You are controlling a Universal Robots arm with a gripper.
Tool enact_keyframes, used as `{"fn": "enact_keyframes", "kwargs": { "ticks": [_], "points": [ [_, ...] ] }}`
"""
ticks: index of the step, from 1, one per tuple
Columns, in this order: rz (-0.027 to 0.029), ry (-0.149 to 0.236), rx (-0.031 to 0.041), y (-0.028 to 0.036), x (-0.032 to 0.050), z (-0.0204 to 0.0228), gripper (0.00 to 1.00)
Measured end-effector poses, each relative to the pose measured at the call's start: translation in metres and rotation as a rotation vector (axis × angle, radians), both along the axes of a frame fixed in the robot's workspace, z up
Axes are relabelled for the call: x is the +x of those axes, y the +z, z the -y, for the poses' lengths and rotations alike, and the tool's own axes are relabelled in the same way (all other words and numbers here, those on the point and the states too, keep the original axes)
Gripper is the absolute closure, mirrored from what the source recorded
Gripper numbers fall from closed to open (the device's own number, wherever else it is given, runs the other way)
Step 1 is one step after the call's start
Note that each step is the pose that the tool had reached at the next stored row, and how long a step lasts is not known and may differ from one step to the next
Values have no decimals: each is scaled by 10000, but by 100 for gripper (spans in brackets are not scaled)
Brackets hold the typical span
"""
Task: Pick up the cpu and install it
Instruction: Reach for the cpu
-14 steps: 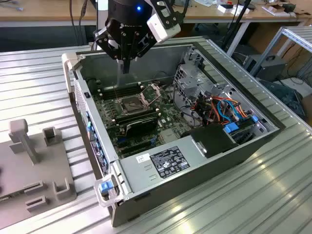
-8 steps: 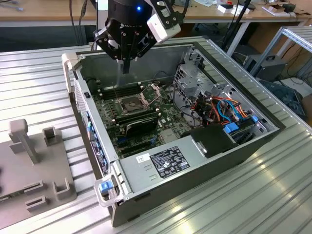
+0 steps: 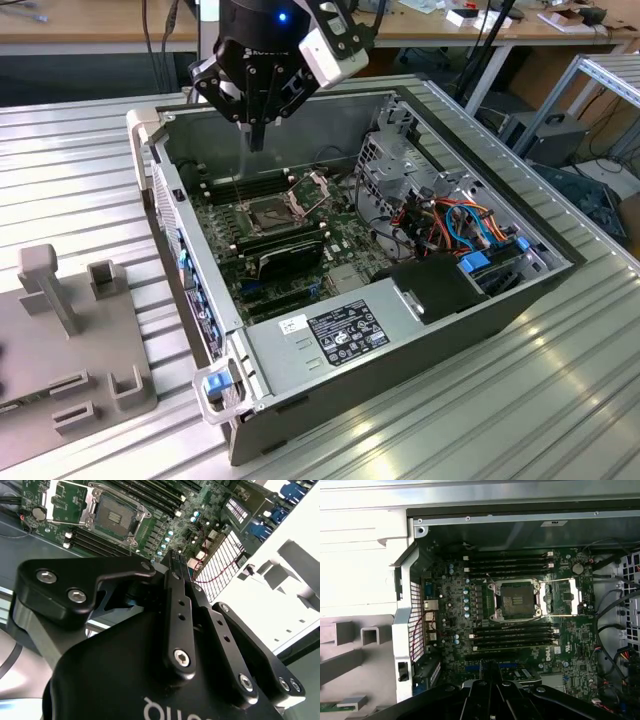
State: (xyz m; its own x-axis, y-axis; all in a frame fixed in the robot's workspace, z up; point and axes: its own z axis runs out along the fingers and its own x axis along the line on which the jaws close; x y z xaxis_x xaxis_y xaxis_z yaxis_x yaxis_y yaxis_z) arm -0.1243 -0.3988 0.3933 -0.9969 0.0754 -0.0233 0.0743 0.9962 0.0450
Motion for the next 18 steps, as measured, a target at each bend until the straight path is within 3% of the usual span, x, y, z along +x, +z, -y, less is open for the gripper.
{"fn": "enact_keyframes", "kwargs": {
  "ticks": [18],
  "points": [
    [0,0,1,0,-11,0,89]
  ]
}}
